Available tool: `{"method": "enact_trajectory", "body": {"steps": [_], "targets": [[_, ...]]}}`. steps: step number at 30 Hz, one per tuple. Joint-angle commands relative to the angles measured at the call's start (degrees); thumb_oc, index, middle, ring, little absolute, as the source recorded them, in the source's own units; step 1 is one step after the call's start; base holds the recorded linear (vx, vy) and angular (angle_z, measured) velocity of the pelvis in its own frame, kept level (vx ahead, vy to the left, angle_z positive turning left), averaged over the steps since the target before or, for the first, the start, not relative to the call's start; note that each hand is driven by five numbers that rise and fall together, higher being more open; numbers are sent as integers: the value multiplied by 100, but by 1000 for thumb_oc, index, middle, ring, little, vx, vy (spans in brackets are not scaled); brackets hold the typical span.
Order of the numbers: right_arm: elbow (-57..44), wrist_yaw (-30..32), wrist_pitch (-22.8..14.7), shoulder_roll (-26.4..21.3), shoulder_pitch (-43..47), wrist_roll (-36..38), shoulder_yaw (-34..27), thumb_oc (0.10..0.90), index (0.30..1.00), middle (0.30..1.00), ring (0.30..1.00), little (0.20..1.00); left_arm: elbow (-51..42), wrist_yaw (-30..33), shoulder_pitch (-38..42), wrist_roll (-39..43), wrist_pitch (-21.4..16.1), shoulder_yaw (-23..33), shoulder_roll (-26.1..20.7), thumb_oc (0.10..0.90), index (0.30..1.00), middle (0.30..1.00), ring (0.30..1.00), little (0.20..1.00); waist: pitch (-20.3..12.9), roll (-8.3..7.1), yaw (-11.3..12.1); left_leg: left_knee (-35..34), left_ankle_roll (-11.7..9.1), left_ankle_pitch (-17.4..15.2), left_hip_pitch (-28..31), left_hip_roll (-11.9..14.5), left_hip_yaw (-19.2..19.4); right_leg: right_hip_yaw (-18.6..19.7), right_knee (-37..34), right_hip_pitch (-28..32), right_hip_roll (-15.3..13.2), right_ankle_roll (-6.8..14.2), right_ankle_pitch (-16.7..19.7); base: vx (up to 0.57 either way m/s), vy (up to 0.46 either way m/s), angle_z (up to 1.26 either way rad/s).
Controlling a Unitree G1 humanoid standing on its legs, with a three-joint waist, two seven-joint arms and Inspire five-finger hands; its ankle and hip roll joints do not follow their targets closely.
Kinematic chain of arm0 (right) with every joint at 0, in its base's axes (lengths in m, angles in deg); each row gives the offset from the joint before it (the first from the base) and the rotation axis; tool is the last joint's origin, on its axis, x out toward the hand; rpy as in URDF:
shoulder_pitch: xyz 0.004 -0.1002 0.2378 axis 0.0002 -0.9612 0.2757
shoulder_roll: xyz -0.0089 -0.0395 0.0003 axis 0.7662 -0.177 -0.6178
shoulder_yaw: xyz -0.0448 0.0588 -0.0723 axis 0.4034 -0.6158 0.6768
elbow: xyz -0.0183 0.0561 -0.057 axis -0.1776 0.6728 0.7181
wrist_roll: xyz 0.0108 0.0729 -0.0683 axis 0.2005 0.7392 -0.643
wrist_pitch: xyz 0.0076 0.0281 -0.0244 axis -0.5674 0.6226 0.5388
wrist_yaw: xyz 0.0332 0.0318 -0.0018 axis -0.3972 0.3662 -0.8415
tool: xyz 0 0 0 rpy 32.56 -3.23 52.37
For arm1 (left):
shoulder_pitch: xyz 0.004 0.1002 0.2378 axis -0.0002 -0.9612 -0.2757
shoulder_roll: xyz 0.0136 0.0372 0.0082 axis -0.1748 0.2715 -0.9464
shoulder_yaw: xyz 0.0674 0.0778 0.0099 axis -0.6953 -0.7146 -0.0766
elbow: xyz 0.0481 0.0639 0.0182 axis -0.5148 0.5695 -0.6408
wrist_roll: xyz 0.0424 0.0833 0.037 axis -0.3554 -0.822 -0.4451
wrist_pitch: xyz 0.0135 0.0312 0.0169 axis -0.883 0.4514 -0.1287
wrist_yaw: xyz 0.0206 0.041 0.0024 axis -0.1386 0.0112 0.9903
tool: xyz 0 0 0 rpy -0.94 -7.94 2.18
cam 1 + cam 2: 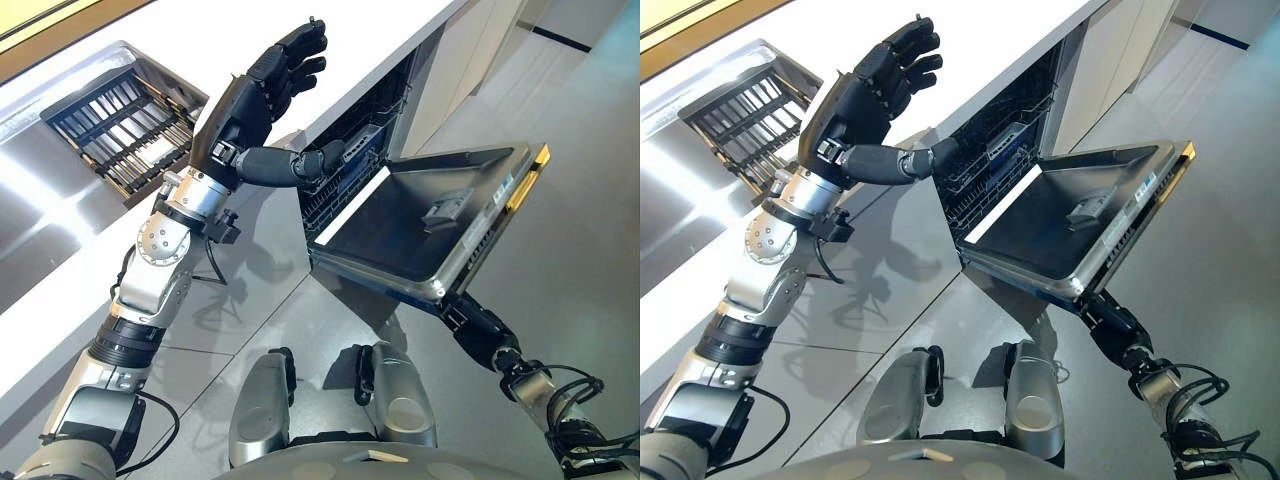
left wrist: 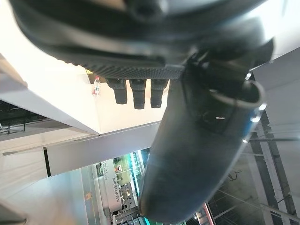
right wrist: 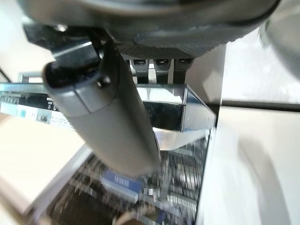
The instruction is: Pick up plates and place into dishwasher.
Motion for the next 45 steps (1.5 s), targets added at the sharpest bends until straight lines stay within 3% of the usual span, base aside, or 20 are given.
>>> {"method": "enact_trajectory", "body": {"steps": [1,8,20,29,35,39,45], "targets": [[-1800,-1763,-647,1046,3038,850,-215,800,900,900,900,900,-192,23,595,316,-504,144,119,800,900,900,900,900,-493,-16,539,623,380,-638,340,-235,356,269,387,666,-72,-69,-68,54,-8,7],[-2226,-1556,-1224,1215,3173,838,-288,800,900,900,900,900,-62,45,662,362,-596,72,146,800,900,900,900,900,-524,-46,577,660,376,-668,383,-268,287,214,331,810,-82,-66,-81,43,-2,7],[-2087,-1425,-1128,1251,3050,588,-235,800,900,900,900,900,18,298,657,283,-943,177,245,800,900,900,900,900,-564,-92,576,631,359,-661,411,-266,269,176,298,847,-107,-58,-93,8,1,24],[-1776,-1285,-1032,1154,2885,393,-256,800,900,900,900,900,54,67,645,401,-1079,185,237,800,900,900,900,900,-615,-115,553,586,354,-643,415,-234,284,129,314,812,-119,-34,-92,-23,-4,3],[-1601,-1660,-807,1250,2341,685,-208,800,900,900,900,900,-68,-534,502,1059,-1183,221,213,800,900,900,900,900,-780,-127,477,-254,332,-252,733,-181,335,148,-308,975,-15,71,169,-23,4,-3],[-1603,-2055,-742,1564,1524,892,-101,800,900,900,900,900,-225,-1453,104,1959,-960,218,546,800,900,900,900,900,-1115,-109,354,-1592,209,357,1233,-81,456,208,-1603,1297,204,235,590,0,9,-12],[-1530,-2019,-735,1837,544,746,-24,800,900,900,900,900,-326,-1418,-447,1905,-938,96,949,800,900,900,900,900,-1539,-69,170,-2765,140,907,1584,-51,490,273,-2782,1570,394,337,1112,-19,5,-20]]}}
